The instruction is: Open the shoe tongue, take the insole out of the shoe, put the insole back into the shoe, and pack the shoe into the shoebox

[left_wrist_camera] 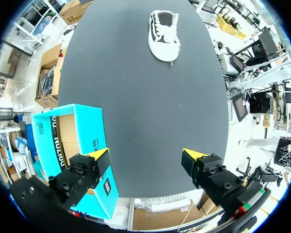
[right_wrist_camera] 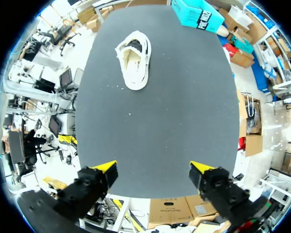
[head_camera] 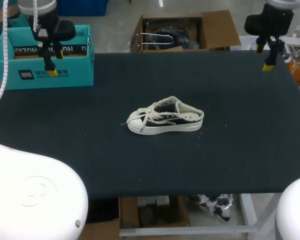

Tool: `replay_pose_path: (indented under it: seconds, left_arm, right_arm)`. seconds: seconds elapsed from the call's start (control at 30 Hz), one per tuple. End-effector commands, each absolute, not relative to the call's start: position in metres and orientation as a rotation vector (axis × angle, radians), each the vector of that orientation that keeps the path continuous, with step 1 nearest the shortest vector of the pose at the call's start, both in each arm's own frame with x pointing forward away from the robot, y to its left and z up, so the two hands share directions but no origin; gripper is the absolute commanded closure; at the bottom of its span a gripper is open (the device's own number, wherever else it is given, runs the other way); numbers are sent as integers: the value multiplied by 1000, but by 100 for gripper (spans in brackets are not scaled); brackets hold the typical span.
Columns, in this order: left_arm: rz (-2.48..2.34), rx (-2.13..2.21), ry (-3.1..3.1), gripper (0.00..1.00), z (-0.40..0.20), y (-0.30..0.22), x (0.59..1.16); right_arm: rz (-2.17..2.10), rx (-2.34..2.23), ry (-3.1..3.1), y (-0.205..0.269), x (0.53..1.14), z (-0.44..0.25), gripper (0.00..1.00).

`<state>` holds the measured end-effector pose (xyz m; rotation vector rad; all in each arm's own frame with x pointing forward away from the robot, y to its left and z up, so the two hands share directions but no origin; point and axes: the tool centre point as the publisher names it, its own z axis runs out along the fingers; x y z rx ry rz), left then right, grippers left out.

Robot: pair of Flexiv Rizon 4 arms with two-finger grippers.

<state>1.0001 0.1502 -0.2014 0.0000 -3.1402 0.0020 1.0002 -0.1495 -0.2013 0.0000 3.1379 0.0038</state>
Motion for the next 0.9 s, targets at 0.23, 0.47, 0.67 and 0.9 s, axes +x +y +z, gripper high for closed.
replay_pose_path:
  seconds: [0.23, 0.47, 0.67, 0.9]
  left_arm:
    - [1, 0, -3140, 0, -201, 150, 1000]
    - [1, 0, -3140, 0, -201, 150, 1000]
    - [1, 0, -3140, 0, -201, 150, 1000]
    - [-41, 46, -3156, 0, -205, 139, 997]
  right_arm:
    - [1, 0, 3140, -150, 1000, -201, 0]
    - [1, 0, 3140, -150, 1000, -201, 0]
    - [1, 0, 3140, -150, 1000, -201, 0]
    - [1, 0, 3140, -150, 1000, -201, 0]
